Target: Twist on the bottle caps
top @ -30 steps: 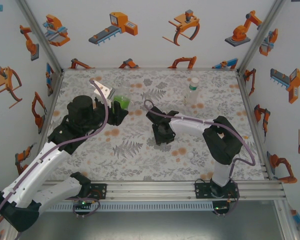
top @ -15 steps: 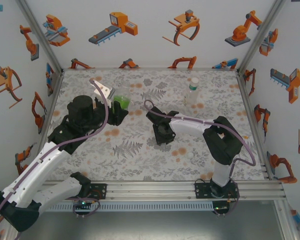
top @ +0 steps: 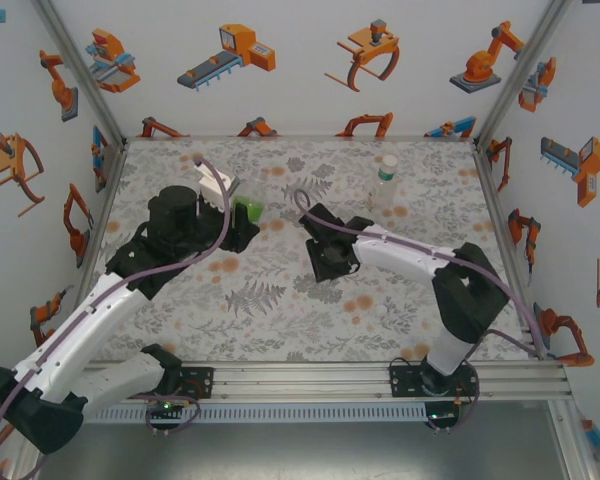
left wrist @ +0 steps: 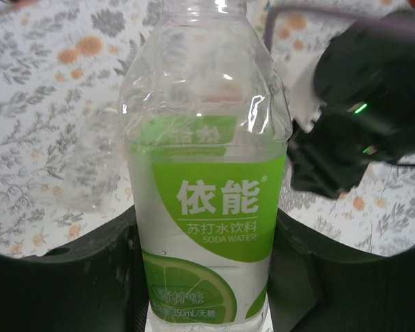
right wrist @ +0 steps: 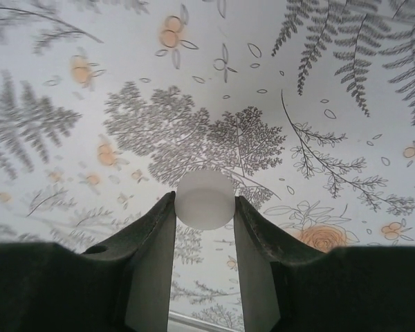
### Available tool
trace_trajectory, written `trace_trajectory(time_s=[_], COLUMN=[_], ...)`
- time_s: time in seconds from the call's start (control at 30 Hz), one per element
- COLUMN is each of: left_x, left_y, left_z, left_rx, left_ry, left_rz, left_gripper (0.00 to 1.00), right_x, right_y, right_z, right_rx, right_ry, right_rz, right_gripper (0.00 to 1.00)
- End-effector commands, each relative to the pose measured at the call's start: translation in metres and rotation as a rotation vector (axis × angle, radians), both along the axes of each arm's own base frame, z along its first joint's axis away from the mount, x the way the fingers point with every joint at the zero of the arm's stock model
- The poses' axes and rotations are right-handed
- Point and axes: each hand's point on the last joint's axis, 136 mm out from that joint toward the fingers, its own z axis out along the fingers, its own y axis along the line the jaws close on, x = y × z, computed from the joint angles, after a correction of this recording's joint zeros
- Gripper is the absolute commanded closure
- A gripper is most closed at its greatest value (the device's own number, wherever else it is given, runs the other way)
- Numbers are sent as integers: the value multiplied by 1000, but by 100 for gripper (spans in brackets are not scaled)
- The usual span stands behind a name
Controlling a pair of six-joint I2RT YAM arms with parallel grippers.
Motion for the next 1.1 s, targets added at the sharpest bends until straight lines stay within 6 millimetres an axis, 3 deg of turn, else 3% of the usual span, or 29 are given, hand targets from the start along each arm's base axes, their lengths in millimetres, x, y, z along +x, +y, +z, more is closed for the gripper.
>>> trace_trajectory(time_s=[0.0, 0.2, 0.4, 0.5, 0.67, 0.87, 1.07], left_x=[-8, -26, -50, -61, -69, -95, -115], left_y=[-8, -23, -30, -30, -20, -16, -16], left_z=[2, -1, 5, 10, 22, 44, 62], left_rx=[39, 61, 89, 119, 201, 219, 213], left_ry=[1, -69, -130, -155, -174, -278, -344], left_rz=[-88, -264, -427, -492, -509, -615, -687], left_gripper=[84, 84, 84, 87, 88, 85, 85], right_x=[-1, 1, -7, -16, -51, -80, -100], right_y=[1, 2, -3, -3, 1, 0, -1], right_z=[33, 94, 175, 218, 274, 332, 368], right_rx=[98, 326, 542, 650, 746, 823, 875], right_ry=[-31, -114, -300, -362, -491, -644, -749], right_rz=[81, 188, 342, 409, 643, 821, 943], right_gripper=[75, 78, 83, 84, 84, 86, 86])
